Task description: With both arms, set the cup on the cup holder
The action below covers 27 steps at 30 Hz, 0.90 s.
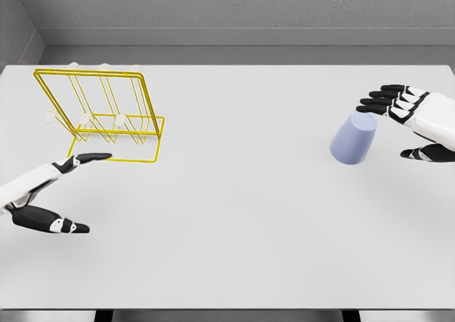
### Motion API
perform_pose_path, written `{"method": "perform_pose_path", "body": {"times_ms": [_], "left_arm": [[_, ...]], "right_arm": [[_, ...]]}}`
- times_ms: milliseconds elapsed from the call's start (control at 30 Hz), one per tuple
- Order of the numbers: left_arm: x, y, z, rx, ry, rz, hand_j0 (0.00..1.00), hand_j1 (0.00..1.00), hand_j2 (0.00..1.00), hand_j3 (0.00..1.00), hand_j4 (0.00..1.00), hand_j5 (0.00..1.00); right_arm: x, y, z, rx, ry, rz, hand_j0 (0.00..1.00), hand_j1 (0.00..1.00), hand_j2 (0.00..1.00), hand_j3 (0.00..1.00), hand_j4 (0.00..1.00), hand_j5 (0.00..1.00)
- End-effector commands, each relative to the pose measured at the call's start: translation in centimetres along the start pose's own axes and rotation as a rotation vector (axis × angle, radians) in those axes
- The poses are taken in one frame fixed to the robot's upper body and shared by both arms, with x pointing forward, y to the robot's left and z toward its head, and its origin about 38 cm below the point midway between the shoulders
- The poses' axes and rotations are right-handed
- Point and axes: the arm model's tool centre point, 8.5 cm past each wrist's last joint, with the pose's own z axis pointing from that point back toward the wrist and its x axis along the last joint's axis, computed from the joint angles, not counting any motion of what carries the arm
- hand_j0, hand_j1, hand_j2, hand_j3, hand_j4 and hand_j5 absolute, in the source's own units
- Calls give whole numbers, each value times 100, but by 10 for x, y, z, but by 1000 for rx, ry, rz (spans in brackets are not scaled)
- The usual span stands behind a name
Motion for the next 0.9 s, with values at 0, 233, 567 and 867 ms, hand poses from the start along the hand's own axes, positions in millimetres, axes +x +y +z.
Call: {"method": "perform_pose_path", "body": {"times_ms": [0,233,567,867], "left_arm": [[-2,-2,-1,7,-2,12,100,100,100,100,100,100],[-5,-4,-3,25,-8,23,100,100,100,100,100,100],[-7,-4,-5,64,-27,29,100,100,100,100,100,100],[-13,-2,-5,120,-11,55,100,100,100,100,100,100]], "right_arm": [[0,-1,0,-1,1,-2,100,100,100,100,100,100],[-1,-9,-2,-19,-3,11,100,100,100,100,100,100],[-13,-19,-10,345,65,82,100,100,100,100,100,100],[-20,-16,-94,345,139,-31,100,100,100,100,100,100]]}}
